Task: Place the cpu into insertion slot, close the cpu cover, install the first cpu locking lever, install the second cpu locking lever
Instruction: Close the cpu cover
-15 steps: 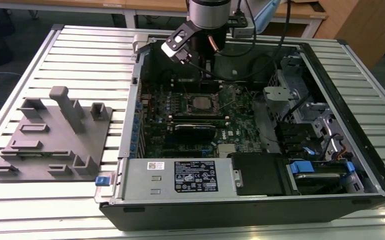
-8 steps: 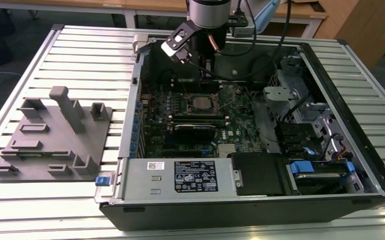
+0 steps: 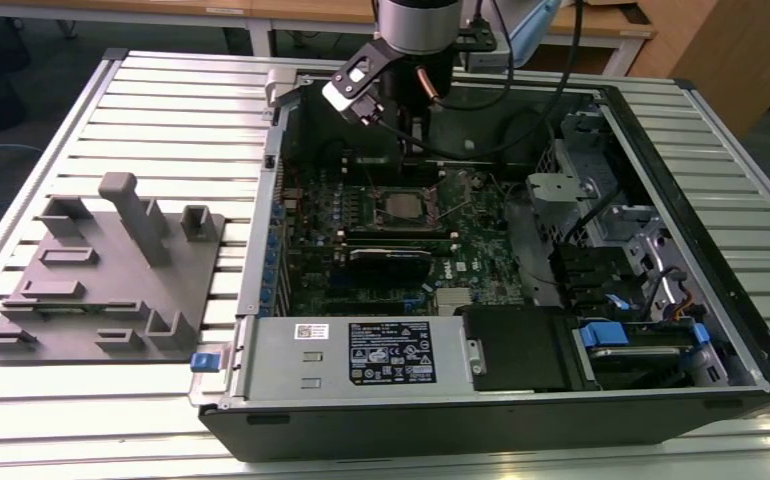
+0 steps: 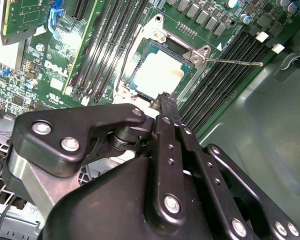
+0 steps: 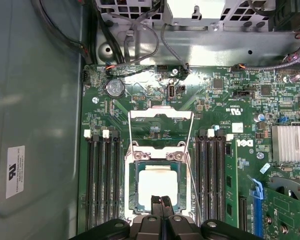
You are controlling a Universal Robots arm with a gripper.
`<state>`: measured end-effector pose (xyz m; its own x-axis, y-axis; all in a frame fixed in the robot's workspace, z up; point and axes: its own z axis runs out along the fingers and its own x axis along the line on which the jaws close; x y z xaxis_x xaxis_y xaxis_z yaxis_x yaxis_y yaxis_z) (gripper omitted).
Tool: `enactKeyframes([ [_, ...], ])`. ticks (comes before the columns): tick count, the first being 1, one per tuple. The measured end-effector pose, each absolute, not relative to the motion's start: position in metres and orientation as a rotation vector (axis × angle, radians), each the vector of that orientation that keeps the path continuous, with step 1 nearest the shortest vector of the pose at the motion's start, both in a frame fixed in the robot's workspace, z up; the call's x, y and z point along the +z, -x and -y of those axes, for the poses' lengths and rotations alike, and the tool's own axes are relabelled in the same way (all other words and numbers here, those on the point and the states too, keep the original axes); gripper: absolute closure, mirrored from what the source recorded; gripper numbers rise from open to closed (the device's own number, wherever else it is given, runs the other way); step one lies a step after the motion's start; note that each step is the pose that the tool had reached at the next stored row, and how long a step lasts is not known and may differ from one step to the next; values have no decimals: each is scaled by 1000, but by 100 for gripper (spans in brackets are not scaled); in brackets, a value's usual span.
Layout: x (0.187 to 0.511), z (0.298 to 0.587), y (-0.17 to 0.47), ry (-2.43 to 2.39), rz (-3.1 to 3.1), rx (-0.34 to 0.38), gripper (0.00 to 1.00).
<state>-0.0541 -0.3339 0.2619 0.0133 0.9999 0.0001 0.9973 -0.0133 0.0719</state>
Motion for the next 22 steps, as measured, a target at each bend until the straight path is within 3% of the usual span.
enactKeyframes([
  [22, 270, 334, 54, -2199, -2170, 78, 90],
])
